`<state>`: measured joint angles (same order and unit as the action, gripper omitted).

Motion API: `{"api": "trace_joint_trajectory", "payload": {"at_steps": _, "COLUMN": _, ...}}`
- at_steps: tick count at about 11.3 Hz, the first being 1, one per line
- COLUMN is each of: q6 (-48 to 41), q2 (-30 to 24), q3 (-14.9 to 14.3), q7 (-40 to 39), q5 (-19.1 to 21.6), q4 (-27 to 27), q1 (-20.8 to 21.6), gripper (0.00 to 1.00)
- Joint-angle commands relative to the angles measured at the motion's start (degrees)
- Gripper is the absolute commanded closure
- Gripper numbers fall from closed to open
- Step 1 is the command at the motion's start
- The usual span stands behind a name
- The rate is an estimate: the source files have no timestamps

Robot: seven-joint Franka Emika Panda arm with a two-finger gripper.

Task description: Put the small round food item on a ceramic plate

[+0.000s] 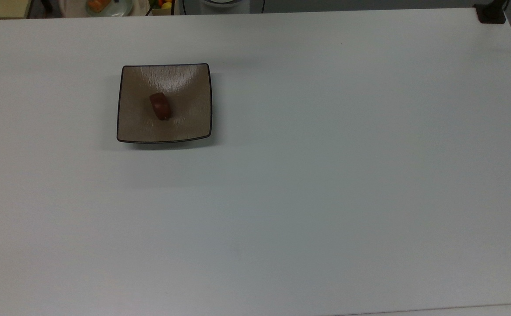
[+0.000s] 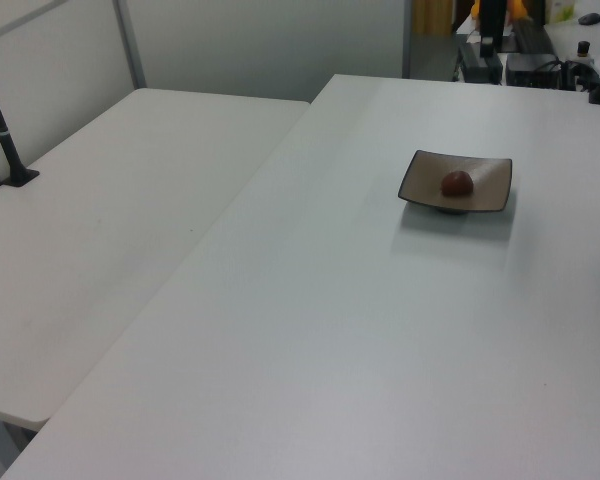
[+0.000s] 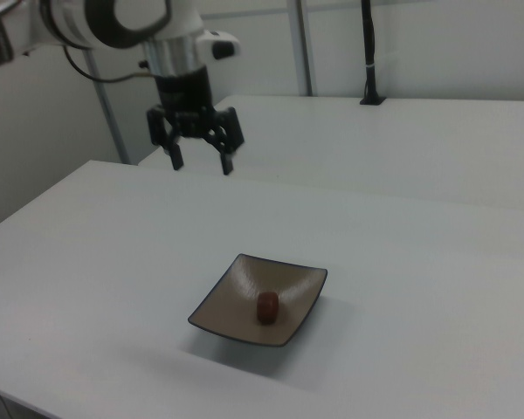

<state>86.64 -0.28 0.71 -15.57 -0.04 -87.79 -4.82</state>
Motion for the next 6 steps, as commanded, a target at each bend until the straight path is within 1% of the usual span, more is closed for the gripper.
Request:
{"api": "trace_joint_trajectory", "payload": {"at_steps": 1, "q6": -0.7, "q2": -1.9, "q3": -1.2, "q7": 7.4, "q5": 2.1, "q4": 0.0, "q1": 5.7, "gripper": 0.00}}
{"api": "trace_joint_trajectory", "payload": {"at_steps": 2, "q6": -0.2, "q2": -3.2, "q3": -3.6, "q7": 7.5, "q5": 4.1, "q4": -1.8, "q1": 8.3, "gripper": 0.00}}
{"api": "trace_joint_trajectory", "payload": {"at_steps": 3, "q6": 2.3, "q2": -4.6, "q3": -7.3, "q7": 7.5, "q5": 5.6, "q4": -3.9, "q1": 12.0, "gripper": 0.00}}
{"api": "trace_joint_trajectory", "payload": {"at_steps": 4, "q6": 4.8, "q2": -5.0, "q3": -7.9, "q7": 7.3, "q5": 5.9, "q4": -5.5, "q1": 12.9, "gripper": 0.00}}
{"api": "trace_joint_trajectory", "payload": {"at_steps": 6, "q6": 10.3, "q2": -4.1, "q3": -7.9, "q7": 6.9, "q5": 6.0, "q4": -6.9, "q1": 14.3, "gripper": 0.00}}
